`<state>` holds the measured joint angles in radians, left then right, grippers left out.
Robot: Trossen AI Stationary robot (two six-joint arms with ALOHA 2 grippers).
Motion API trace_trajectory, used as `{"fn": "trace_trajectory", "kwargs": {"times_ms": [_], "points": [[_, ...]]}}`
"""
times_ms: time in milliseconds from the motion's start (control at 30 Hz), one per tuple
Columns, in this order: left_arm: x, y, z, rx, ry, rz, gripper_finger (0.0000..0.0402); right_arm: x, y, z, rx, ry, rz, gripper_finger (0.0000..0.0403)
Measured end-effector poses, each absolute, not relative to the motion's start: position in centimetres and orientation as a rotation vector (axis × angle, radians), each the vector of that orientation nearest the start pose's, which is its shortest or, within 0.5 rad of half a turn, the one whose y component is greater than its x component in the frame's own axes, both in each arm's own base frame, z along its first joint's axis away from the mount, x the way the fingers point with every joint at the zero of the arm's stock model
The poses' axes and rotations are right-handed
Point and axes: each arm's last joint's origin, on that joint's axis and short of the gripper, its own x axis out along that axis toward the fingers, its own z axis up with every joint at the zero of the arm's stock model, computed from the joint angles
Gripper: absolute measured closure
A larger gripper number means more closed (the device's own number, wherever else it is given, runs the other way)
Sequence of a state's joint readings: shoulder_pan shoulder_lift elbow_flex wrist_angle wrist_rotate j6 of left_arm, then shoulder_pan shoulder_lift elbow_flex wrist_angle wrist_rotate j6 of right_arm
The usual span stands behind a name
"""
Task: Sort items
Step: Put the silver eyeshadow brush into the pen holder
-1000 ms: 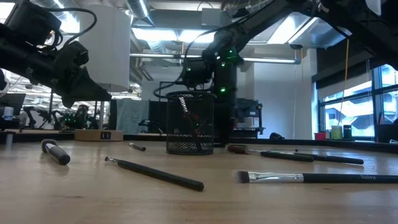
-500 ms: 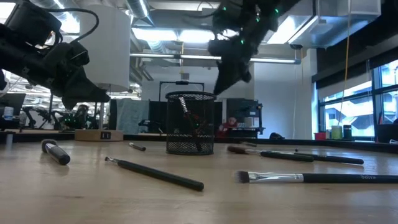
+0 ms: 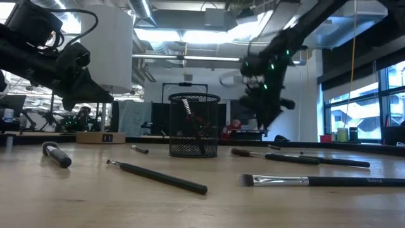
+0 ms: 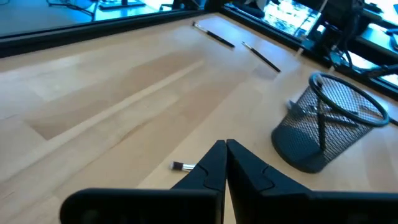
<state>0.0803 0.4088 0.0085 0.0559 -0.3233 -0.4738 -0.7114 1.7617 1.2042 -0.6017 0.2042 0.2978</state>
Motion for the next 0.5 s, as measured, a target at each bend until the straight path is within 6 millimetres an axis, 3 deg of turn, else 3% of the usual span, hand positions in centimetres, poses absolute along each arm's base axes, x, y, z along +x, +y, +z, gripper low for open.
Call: {"fn": "trace_trajectory", "kwargs": {"times_ms": [200,500], "points": [[11.5,1.8,13.6,-0.424,0.242,0.473,0.0396,24.5,-25.3,17.9,0.624,1.068,-1.026,0.0239],[11.5,1.8,13.6,-0.424,0.242,0.473,0.0396,24.7,-26.3,15.3,0.651,1.103,-1.033,0.027]]}}
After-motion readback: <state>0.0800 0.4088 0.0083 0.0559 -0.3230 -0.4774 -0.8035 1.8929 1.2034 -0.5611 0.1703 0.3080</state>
